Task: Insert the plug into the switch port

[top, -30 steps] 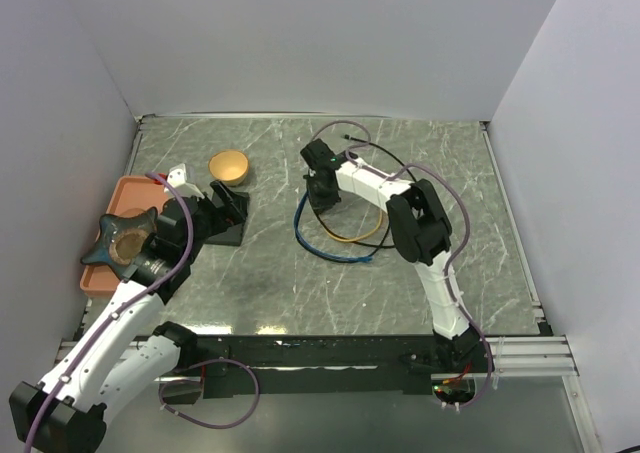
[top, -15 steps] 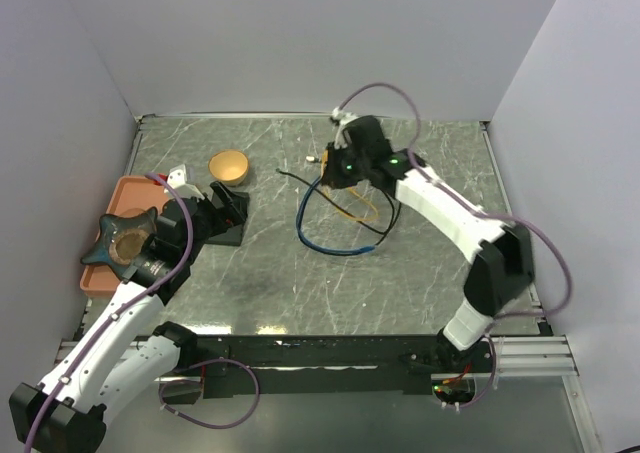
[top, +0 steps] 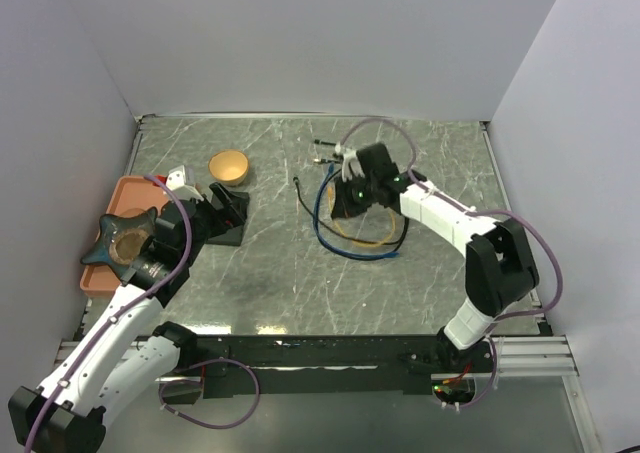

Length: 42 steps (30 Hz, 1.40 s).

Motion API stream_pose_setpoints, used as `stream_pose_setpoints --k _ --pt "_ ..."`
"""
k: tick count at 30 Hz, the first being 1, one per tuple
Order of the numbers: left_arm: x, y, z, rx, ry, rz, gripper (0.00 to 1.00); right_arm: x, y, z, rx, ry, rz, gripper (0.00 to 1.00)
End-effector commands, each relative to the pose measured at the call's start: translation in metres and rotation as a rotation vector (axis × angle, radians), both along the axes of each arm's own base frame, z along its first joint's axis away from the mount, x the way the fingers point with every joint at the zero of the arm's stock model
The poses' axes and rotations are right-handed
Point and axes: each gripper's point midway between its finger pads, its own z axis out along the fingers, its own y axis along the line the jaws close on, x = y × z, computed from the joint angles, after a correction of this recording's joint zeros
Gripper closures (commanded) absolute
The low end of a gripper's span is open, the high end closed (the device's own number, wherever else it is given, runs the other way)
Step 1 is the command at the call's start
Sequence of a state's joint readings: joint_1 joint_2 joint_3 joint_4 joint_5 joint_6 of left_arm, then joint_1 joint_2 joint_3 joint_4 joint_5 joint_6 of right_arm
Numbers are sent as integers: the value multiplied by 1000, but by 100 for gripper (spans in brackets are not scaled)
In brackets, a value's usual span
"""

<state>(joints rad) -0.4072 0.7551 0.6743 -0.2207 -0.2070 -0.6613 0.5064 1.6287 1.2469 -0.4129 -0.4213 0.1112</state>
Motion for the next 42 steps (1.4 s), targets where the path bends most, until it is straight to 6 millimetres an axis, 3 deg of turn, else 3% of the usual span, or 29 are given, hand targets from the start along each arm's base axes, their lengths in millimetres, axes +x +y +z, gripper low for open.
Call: stream_pose_setpoints --k 1,3,4,6,13,20,23,30,37,40,41,42 --pt "2 -5 11 -14 -52 -25 4 -26 4 -29 18 68 79 82" --pt "2 -7 13 -22 -58 -35 4 -30 3 -43 -10 102 67 72" --pt "3 -7 14 -22 -59 -33 4 -31 4 -46 -23 106 63 58" --pt "3 -7 13 -21 -58 -29 4 -25 3 -48 -45 99 28 50" --pt "6 -5 12 -1 -55 -19 4 1 12 -23 -45 16 -60 35" --pt "8 -6 11 10 -50 -25 4 28 33 -28 -180 -8 -123 35" --pt "8 -4 9 21 -43 -19 4 37 18 -39 -295 13 -225 37" --pt "8 -1 9 33 -43 -9 4 19 -12 -61 -386 78 -348 37" --pt "9 -4 7 26 -39 -19 4 2 -12 -98 -395 152 -312 40" --pt "8 -2 6 25 -27 -7 4 1 -6 -107 -375 174 -298 46" --pt "8 -2 5 28 -19 -3 4 -1 0 -107 -347 185 -282 59" --pt "8 0 6 31 -18 5 4 1 3 -105 -326 180 -279 64"
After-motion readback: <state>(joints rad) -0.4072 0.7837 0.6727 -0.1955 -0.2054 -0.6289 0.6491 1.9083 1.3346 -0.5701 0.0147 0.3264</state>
